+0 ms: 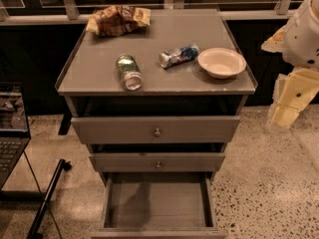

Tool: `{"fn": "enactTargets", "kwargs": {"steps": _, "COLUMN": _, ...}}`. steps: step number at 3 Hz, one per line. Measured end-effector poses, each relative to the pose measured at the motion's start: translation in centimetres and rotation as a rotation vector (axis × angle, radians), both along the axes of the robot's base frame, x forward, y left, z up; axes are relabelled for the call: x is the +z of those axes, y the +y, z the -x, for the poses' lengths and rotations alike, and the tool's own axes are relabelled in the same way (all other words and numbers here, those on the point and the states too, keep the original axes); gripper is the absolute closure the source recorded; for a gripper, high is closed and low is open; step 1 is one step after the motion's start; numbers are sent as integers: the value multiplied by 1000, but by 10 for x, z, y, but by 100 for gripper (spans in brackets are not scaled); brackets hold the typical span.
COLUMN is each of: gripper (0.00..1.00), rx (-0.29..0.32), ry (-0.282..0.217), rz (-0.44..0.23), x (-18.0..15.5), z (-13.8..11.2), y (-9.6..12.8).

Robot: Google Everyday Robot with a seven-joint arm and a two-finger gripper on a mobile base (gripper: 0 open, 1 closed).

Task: Place redbull can into bottom drawer

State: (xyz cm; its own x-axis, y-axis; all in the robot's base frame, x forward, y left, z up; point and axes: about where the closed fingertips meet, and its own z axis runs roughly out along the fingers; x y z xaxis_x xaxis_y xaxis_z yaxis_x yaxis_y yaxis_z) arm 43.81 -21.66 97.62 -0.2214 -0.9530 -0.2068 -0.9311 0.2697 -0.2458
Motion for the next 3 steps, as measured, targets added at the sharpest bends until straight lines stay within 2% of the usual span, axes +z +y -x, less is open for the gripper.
{"fn": "enactTargets", "kwargs": {"steps": 1, "gripper": 0, "rx": 0, "ry": 0, "rz": 0, "x": 0, "z": 0, "y": 0}}
{"fn": "enactTargets", "kwargs": {"steps": 2, "gripper": 0, "rx": 57, "ry": 11, "rz": -29, "x": -10, "z": -16, "y": -2}}
{"fn": "enactTargets", "kwargs": {"steps": 3, "gripper": 0, "rx": 136, "ry": 30, "rz": -54, "x": -26, "z": -52, "y": -3}}
